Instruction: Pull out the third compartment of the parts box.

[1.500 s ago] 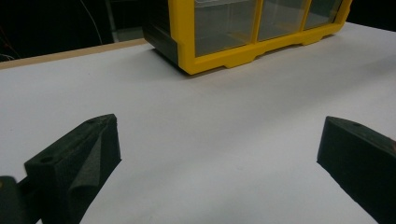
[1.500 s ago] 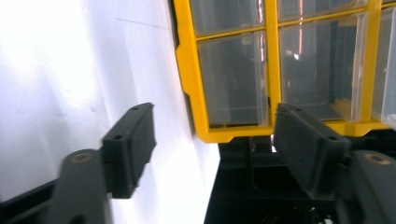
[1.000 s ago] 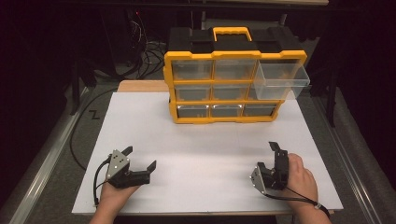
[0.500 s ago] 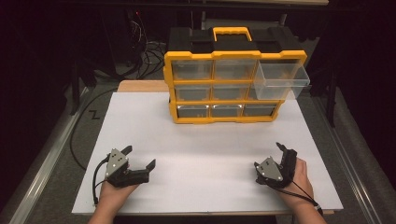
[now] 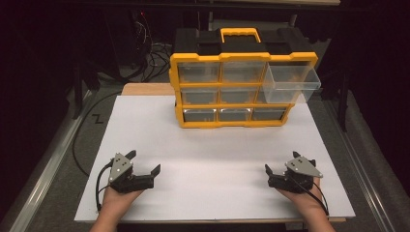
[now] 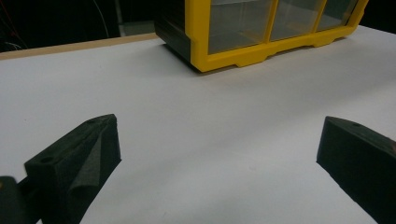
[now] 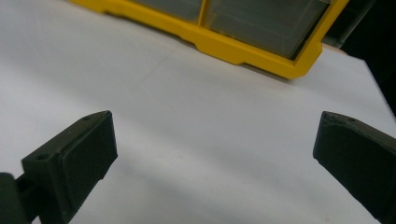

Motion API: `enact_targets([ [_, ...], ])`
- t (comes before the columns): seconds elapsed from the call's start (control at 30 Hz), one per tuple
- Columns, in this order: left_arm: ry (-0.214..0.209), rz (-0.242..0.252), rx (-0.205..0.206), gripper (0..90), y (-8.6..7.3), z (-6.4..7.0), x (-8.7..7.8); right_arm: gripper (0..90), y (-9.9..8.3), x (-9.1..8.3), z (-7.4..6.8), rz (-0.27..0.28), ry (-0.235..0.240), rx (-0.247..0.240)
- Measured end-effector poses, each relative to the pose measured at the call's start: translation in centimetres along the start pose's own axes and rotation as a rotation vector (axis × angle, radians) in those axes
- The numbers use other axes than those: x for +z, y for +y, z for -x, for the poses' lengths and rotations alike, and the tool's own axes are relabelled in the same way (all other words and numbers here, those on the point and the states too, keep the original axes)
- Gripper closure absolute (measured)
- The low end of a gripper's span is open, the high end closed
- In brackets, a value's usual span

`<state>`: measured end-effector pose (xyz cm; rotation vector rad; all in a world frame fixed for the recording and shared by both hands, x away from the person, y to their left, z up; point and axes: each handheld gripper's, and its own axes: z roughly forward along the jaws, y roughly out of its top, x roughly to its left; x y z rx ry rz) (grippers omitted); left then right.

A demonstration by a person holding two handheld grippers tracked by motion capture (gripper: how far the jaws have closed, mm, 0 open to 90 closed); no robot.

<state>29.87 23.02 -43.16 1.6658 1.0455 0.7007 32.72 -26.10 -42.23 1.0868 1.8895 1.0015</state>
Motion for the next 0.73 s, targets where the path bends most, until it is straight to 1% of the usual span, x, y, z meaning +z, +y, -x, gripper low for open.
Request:
enact_targets([
  [0.07,-0.001,0.002,0.000,0.4,0.0,0.0,0.0,1.6,0.0,-0.3,0.0,0.031,0.020,0.057],
  [0.13,-0.002,0.002,-0.001,0.4,0.0,0.0,0.0,1.7,0.1,-0.6,0.1,0.067,0.051,0.118],
  [0.2,-0.007,0.022,-0.006,0.4,0.1,0.1,-0.3,1.8,0.0,-0.9,0.2,0.096,0.088,0.182],
  [0.27,-0.004,0.037,-0.016,0.4,0.1,0.0,-0.4,2.3,-0.1,-1.2,0.5,0.119,0.096,0.214],
  [0.33,0.001,0.033,-0.015,0.4,0.1,0.0,-0.4,2.4,-0.3,-1.3,0.7,0.123,0.094,0.217],
  [0.43,0.006,0.018,-0.015,0.4,0.0,0.0,-0.2,2.4,-0.5,-0.9,0.9,0.124,0.101,0.228],
  [0.53,0.013,0.008,-0.012,0.4,0.0,0.0,-0.2,2.3,-0.6,-0.5,0.9,0.109,0.105,0.209],
  [0.57,0.007,0.008,-0.013,0.4,0.0,0.0,-0.2,2.3,-0.6,-0.4,0.9,0.109,0.104,0.207],
  [0.73,0.010,0.004,-0.011,0.4,-0.1,0.0,-0.3,2.3,-0.6,-0.6,1.0,0.121,0.102,0.198],
])
